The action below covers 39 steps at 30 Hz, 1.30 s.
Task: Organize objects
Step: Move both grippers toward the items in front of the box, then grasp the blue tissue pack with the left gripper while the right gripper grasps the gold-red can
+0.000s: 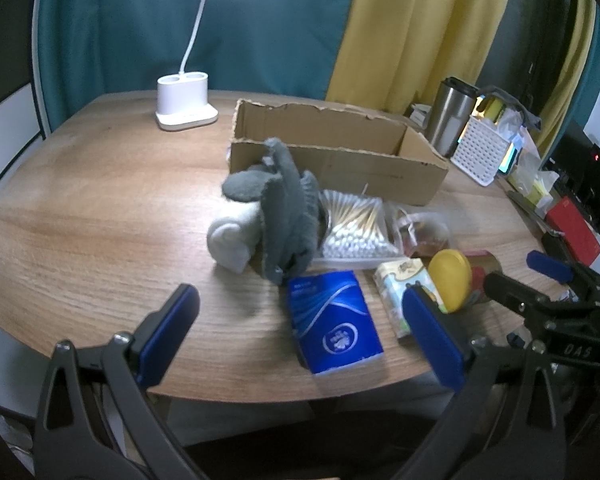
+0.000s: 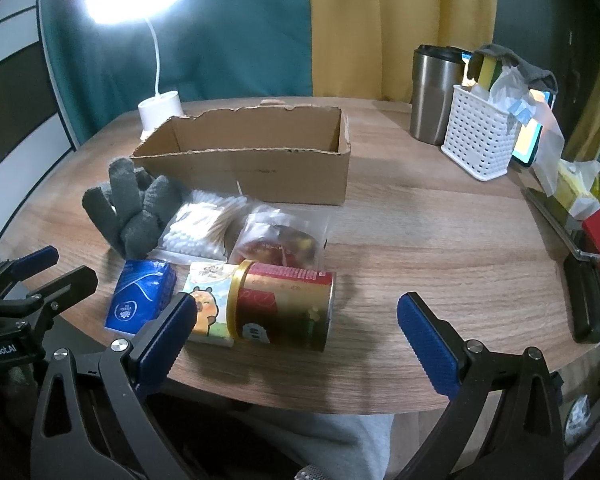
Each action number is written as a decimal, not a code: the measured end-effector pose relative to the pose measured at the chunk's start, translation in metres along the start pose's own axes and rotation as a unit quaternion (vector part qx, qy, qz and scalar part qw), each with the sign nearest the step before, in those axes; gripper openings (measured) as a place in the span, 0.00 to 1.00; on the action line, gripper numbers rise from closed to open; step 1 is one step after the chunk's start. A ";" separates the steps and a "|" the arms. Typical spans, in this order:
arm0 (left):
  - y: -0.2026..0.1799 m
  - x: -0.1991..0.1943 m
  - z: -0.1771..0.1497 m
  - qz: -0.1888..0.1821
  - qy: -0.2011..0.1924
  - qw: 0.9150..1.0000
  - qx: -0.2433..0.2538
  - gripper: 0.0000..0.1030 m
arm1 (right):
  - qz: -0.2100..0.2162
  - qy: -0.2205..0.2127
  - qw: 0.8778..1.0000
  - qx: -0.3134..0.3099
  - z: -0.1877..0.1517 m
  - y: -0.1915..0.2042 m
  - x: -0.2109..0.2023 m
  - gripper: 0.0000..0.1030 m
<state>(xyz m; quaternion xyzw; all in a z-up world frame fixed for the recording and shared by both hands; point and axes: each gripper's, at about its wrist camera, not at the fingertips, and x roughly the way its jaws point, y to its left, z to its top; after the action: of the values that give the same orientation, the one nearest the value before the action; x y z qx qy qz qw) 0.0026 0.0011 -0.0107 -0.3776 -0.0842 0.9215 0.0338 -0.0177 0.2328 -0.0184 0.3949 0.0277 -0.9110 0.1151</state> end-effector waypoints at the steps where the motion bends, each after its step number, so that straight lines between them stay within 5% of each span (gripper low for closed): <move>1: 0.000 0.000 0.000 0.000 0.000 1.000 0.000 0.99 | 0.000 0.000 1.000 0.000 0.000 0.000 0.000 0.99; 33: -0.009 0.030 -0.006 0.000 0.042 0.999 0.010 0.99 | 0.026 0.018 0.999 -0.006 0.001 -0.002 0.023 0.99; 39: -0.014 0.045 -0.009 0.004 0.063 0.998 0.018 0.99 | 0.035 0.027 0.999 -0.004 0.002 -0.004 0.035 0.92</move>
<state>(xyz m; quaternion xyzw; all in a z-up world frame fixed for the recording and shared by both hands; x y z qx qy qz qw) -0.0230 0.0219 -0.0457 -0.4342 -0.0637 0.8976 0.0417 -0.0425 0.2298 -0.0425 0.4193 0.0203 -0.8955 0.1480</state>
